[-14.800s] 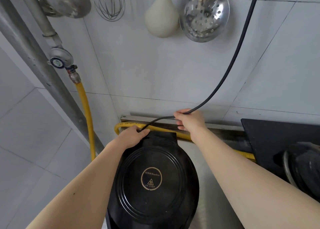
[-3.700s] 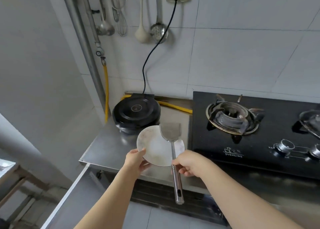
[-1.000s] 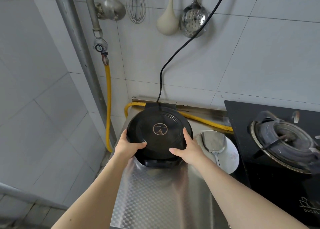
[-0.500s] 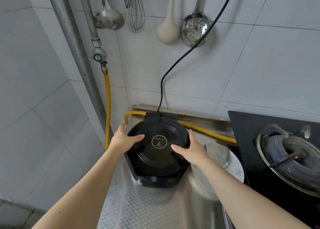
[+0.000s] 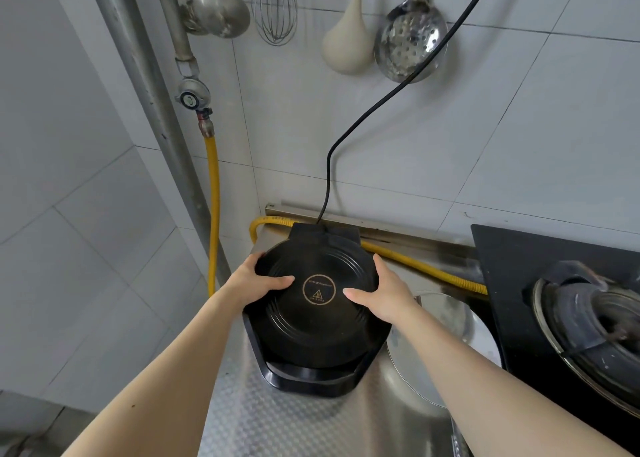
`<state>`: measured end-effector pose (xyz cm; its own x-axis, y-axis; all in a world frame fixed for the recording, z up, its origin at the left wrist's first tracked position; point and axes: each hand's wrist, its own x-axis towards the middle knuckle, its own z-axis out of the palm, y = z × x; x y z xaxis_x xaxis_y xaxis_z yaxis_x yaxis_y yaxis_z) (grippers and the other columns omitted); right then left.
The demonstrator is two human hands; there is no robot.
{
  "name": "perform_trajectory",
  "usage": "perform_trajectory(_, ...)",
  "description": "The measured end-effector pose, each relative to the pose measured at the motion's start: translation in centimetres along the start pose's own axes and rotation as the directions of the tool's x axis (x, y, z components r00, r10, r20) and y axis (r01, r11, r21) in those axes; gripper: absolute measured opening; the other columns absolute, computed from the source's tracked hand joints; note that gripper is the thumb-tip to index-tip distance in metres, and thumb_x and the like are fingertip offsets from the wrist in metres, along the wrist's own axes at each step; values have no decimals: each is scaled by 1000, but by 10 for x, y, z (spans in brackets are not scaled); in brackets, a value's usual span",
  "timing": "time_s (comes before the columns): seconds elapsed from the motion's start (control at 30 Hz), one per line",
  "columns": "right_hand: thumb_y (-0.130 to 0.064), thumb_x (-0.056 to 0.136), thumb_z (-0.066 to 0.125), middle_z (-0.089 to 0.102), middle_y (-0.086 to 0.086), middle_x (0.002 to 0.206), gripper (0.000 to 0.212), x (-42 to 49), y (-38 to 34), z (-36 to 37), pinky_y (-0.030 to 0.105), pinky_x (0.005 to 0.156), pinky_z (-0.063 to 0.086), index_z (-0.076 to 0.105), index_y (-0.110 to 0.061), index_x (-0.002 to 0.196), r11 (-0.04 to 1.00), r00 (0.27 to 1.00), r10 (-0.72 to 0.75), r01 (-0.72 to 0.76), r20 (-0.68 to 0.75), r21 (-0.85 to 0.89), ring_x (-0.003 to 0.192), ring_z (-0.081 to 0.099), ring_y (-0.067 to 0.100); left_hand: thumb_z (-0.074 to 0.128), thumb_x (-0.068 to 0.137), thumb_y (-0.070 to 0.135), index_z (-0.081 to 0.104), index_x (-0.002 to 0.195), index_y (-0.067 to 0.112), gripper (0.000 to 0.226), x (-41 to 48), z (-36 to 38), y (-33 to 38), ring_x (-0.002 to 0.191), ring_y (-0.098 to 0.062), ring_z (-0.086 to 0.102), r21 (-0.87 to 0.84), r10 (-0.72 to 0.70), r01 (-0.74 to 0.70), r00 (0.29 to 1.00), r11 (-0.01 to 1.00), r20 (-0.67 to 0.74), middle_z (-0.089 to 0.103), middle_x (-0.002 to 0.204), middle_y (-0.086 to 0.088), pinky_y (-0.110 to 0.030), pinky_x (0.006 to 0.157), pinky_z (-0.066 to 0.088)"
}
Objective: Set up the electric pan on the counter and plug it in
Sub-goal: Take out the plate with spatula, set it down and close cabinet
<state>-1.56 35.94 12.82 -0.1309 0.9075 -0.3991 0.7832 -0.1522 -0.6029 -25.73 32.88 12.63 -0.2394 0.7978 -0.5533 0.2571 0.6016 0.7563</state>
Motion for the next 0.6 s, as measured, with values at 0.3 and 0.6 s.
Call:
perform_trajectory(0.3, -45, 83, 69, 28, 2, 158, 98, -8, -3, 2, 41, 109, 38, 6, -26, 155, 1000, 1000, -19, 19, 11, -2, 142, 34, 27, 79, 75, 29, 30, 144, 24, 85, -6, -1, -8, 124, -33, 49, -47, -32, 32, 999, 998, -18, 45, 139, -9, -51, 102, 45)
perform_trajectory(0.6, -53, 76, 71, 35, 2, 153, 101, -16, -6, 11, 47, 105, 45, 9, -30, 154, 1000, 1000, -2, 2, -2, -23, 136, 41, 29, 80, 74, 27, 32, 144, 23, 85, -8, -9, -14, 122, -33, 50, -45, -45, 44, 999, 998, -14, 47, 137, -10, -51, 101, 47)
